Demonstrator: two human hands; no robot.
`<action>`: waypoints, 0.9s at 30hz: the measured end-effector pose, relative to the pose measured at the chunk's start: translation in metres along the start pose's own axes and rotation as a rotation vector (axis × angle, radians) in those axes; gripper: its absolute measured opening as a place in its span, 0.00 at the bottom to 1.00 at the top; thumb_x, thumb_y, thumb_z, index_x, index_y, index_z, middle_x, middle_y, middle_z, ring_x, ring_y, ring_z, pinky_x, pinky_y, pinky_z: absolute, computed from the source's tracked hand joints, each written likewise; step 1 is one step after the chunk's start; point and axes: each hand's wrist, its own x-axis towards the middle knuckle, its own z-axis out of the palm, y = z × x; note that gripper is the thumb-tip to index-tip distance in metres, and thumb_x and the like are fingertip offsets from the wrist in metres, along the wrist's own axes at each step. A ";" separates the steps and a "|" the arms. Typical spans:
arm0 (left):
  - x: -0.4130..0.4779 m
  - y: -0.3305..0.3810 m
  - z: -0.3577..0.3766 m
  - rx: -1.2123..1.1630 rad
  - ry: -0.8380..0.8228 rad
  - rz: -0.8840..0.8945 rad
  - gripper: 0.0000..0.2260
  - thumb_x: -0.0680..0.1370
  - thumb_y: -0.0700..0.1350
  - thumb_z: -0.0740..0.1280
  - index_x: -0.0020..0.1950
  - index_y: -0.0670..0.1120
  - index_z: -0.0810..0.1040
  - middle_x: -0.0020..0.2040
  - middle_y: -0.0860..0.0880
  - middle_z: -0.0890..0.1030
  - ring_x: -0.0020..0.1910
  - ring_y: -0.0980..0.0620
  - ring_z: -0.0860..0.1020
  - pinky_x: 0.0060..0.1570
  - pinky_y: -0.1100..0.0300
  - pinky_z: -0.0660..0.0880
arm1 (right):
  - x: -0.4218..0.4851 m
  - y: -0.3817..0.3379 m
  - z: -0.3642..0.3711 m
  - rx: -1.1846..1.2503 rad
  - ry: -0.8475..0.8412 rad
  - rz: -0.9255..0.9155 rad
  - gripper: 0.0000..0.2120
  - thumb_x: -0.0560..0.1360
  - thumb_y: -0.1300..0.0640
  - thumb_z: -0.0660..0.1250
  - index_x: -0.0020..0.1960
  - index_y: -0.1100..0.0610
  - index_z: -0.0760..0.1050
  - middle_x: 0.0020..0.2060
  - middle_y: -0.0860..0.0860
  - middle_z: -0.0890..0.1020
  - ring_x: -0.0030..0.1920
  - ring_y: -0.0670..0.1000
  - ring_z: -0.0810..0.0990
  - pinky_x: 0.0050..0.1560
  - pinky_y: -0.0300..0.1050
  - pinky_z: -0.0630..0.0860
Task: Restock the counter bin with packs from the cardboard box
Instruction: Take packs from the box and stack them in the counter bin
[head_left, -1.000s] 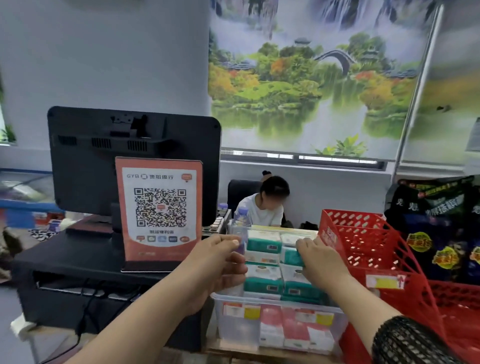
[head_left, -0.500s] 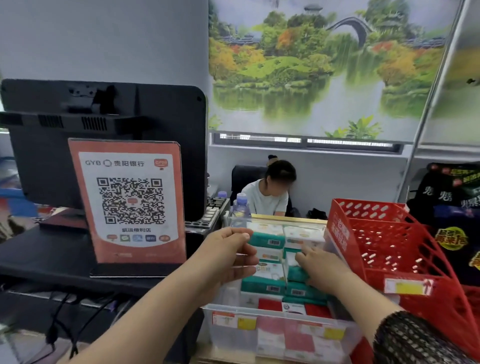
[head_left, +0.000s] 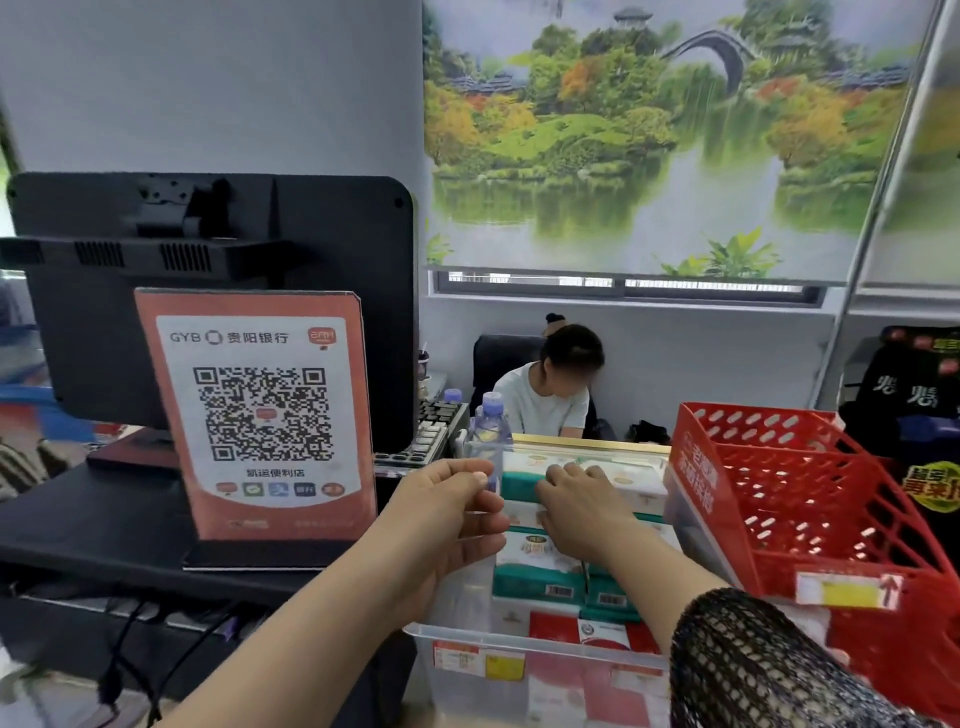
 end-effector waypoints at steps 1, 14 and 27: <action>0.000 0.000 -0.002 0.003 0.006 -0.002 0.08 0.82 0.41 0.59 0.56 0.44 0.77 0.42 0.42 0.80 0.39 0.47 0.79 0.43 0.55 0.80 | 0.002 -0.002 0.002 -0.011 -0.008 0.003 0.17 0.81 0.50 0.55 0.65 0.56 0.70 0.63 0.55 0.72 0.63 0.57 0.69 0.64 0.55 0.65; -0.001 -0.008 0.002 -0.014 0.054 -0.042 0.06 0.82 0.40 0.59 0.53 0.44 0.76 0.41 0.43 0.77 0.36 0.49 0.77 0.35 0.59 0.78 | -0.020 -0.031 -0.031 0.256 0.069 0.179 0.19 0.80 0.48 0.54 0.66 0.56 0.68 0.64 0.55 0.72 0.63 0.57 0.69 0.62 0.54 0.68; -0.069 -0.008 -0.037 0.002 -0.006 -0.017 0.08 0.81 0.41 0.59 0.57 0.47 0.75 0.46 0.45 0.75 0.41 0.49 0.74 0.39 0.55 0.75 | -0.093 -0.138 -0.117 0.920 0.270 0.486 0.16 0.81 0.55 0.51 0.56 0.62 0.74 0.56 0.60 0.76 0.56 0.59 0.72 0.55 0.51 0.68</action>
